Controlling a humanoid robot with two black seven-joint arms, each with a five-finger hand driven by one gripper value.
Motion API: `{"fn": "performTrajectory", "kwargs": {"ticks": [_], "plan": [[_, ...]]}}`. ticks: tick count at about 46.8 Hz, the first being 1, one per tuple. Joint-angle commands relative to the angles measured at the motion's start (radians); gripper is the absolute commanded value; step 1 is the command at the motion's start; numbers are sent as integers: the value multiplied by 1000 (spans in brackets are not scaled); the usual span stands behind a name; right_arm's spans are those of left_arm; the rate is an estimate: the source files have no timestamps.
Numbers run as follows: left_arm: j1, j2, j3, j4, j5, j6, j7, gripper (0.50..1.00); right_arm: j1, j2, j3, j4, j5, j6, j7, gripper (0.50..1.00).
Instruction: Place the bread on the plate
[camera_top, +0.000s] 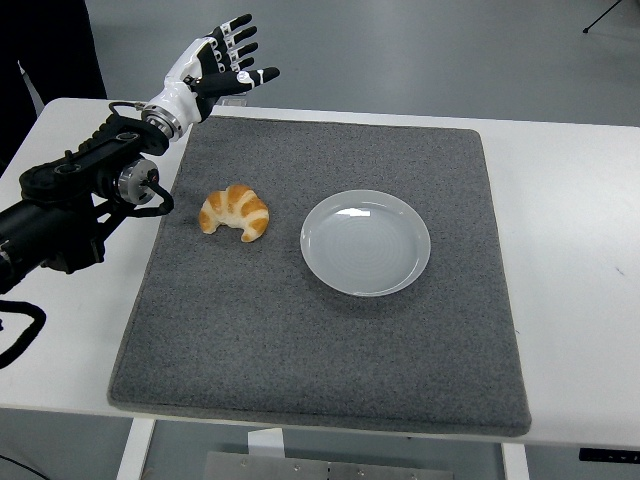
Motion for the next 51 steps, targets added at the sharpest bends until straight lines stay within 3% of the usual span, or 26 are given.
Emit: {"fn": "performTrajectory", "kwargs": {"ticks": [1,8,16,25,33,51], "plan": [[-48,54,103,-54,0,-4,0,1000,0,0,0,0,0,0,0,952],[-111,123,279,-159,7,-4,-2,1000,0,0,0,0,0,-1,0,954],[-163,143,408,-176,111,-4,-2,1000,0,0,0,0,0,0,0,952],[-174,196,419,-199,409,-24,-2,1000,0,0,0,0,0,0,0,952],[-174,255,427,-272,536,-70,-2,1000,0,0,0,1,0,0,0,952],[-172,364,431,-363,589,-190,40,996,0,0,0,1,0,-1,0,952]]}}
